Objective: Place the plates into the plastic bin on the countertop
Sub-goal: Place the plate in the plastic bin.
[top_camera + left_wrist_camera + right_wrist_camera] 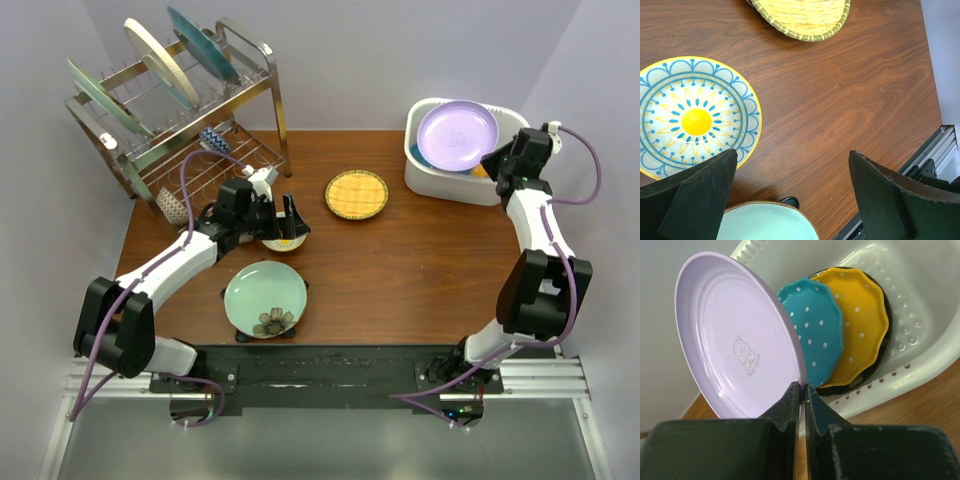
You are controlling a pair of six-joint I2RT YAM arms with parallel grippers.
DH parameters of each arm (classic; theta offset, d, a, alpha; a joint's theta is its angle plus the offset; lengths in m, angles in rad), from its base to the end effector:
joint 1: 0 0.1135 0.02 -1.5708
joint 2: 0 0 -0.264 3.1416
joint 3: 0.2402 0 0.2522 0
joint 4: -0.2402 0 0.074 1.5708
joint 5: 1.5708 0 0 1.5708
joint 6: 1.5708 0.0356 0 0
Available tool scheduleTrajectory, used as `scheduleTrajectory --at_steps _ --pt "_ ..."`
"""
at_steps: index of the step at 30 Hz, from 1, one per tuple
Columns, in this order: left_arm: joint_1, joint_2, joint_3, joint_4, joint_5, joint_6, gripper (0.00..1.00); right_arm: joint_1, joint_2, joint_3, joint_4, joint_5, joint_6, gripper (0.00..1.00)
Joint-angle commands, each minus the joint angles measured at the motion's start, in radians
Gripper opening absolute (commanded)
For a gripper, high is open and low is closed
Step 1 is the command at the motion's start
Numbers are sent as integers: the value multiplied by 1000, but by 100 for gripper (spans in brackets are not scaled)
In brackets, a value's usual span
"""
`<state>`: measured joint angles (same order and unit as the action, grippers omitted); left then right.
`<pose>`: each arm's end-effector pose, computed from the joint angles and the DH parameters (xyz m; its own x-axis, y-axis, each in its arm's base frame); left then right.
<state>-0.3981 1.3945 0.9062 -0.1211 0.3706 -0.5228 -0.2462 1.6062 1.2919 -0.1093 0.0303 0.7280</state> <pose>0.2771 -0.1305 0.2501 -0.7743 -0.1793 -0.6070 0.2868 0.7555 -0.5890 0.3690 -0.0938 0.3136 -0.1177 0.7153 -0.6888 0.4671 0.6520 0.5973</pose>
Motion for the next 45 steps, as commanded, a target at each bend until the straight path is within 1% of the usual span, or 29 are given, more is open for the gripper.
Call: scheduleTrajectory --at_steps 1,7,14,20,27,38,40,45 --pt "-1 -46 11 5 -16 12 98 -10 37 66 88 68 33 0" --pt "-1 -78 -6 -12 -41 7 98 -11 119 136 65 100 13 0" --pt "-1 -100 -12 -34 -56 3 98 -11 204 191 53 86 7 0" --pt "-2 -88 6 -41 -61 6 98 -13 241 205 48 79 -1 0" --pt "-1 -71 10 -29 -47 4 98 -13 310 250 19 16 -7 0" --pt "-2 -5 33 12 -1 6 98 -11 359 279 -7 -27 -15 0" --pt "-4 4 36 18 11 6 98 -11 365 279 -7 -52 -12 2" --pt "-2 6 34 12 5 18 98 -11 360 280 -18 -43 -25 5"
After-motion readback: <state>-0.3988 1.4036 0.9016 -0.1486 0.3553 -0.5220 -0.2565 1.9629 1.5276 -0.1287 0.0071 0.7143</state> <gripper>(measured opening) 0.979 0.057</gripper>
